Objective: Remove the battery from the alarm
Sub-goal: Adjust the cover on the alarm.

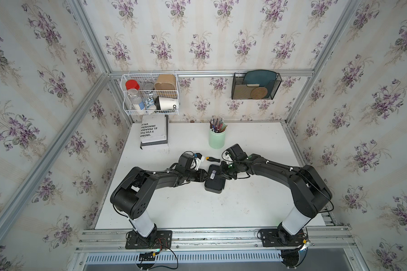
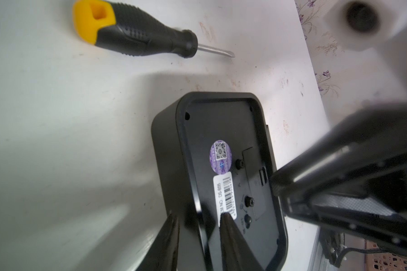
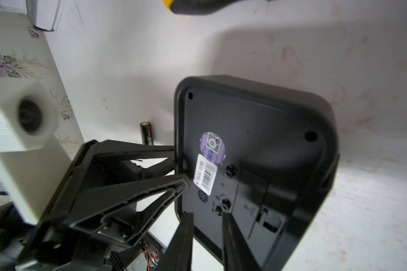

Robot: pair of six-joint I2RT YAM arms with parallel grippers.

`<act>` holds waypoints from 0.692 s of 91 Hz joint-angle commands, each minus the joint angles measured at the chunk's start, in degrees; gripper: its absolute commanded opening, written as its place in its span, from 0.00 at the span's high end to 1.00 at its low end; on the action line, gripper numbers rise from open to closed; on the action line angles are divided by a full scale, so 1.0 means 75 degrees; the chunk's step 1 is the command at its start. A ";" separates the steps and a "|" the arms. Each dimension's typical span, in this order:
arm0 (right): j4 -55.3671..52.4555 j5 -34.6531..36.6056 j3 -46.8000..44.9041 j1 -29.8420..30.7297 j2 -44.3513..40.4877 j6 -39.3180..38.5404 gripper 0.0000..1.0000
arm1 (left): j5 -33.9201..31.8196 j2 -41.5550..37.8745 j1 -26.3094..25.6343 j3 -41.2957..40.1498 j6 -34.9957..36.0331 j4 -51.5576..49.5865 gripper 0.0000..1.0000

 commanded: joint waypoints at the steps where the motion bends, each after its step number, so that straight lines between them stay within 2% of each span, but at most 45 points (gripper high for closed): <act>1: 0.0085 0.0143 -0.0046 -0.0031 0.0056 -0.0080 0.73 | -0.0097 -0.0095 -0.0003 0.0032 0.0087 -0.0033 0.66; 32: 0.0081 0.0526 -0.0357 -0.0079 0.0238 -0.0251 0.73 | -0.0151 -0.0085 -0.0003 0.0051 0.0112 -0.0059 0.66; 51: -0.0753 0.1603 -0.0229 -0.0045 0.0226 -0.0652 0.73 | -0.0251 -0.0156 -0.0003 0.0086 0.0134 -0.0147 0.66; 63: -0.0855 0.1687 -0.0451 -0.0034 0.0090 -0.0722 0.73 | -0.0338 -0.0161 -0.0008 0.0098 0.0132 -0.0201 0.66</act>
